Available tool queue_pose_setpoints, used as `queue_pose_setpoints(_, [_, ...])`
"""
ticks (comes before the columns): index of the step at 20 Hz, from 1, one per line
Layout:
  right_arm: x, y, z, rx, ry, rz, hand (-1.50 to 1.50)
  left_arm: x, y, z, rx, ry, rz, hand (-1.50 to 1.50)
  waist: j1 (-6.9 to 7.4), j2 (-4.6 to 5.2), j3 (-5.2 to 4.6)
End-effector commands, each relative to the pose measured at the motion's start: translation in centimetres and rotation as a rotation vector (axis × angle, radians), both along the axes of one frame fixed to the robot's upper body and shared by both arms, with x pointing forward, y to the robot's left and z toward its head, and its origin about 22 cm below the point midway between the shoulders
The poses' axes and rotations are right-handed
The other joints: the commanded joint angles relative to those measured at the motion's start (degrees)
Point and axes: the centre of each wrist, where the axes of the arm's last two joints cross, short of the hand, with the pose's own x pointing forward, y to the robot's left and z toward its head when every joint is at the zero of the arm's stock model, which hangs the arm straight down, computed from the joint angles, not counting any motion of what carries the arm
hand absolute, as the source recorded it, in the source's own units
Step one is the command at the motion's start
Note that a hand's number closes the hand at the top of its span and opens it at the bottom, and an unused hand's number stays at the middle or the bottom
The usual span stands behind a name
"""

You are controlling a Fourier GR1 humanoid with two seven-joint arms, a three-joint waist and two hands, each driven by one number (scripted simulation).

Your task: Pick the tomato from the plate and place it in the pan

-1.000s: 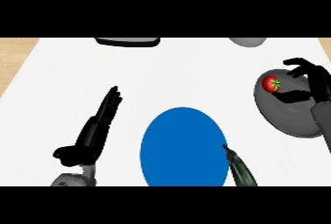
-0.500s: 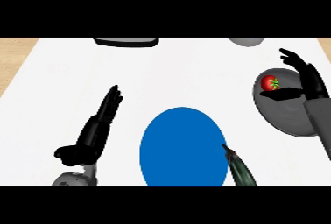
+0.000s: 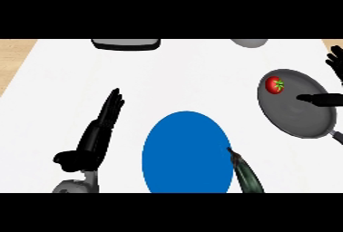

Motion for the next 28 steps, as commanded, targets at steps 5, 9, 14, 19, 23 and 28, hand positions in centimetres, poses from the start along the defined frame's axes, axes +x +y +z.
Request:
queue_pose_setpoints(5, [-6.2, -7.6, 0.5, 0.186, 0.011, 0.178, -1.50, -0.1, -0.4, 0.3, -0.004, -0.002, 0.011, 0.00, -0.37, 0.06, 0.13])
queue_pose_setpoints(9, [-8.3, -8.9, -0.2, 0.177, 0.009, 0.220, -1.50, -1.2, 0.6, -0.2, -0.016, 0.011, 0.008, 0.00, -0.30, -0.24, 0.07])
queue_pose_setpoints(14, [-10.2, -9.6, -1.3, 0.136, -0.012, 0.250, -1.50, -0.5, 1.5, 0.1, 0.006, -0.009, 0.022, 0.00, -0.91, -0.45, 0.02])
queue_pose_setpoints(19, [-11.9, -9.9, -2.7, 0.117, -0.022, 0.241, -1.50, -0.1, 0.2, -0.3, -0.009, 0.030, 0.011, 0.00, -1.37, -0.49, 0.02])
queue_pose_setpoints(23, [-11.8, -9.5, -3.1, 0.105, 0.016, 0.281, -1.50, -0.5, -0.2, 0.3, -0.005, 0.007, 0.010, 0.00, -1.22, -0.64, 0.00])
queue_pose_setpoints(28, [-11.9, -10.1, -2.0, 0.061, 0.004, 0.270, -1.50, 0.7, 0.2, 0.3, 0.005, 0.026, 0.019, 0.00, -1.28, -0.46, 0.01])
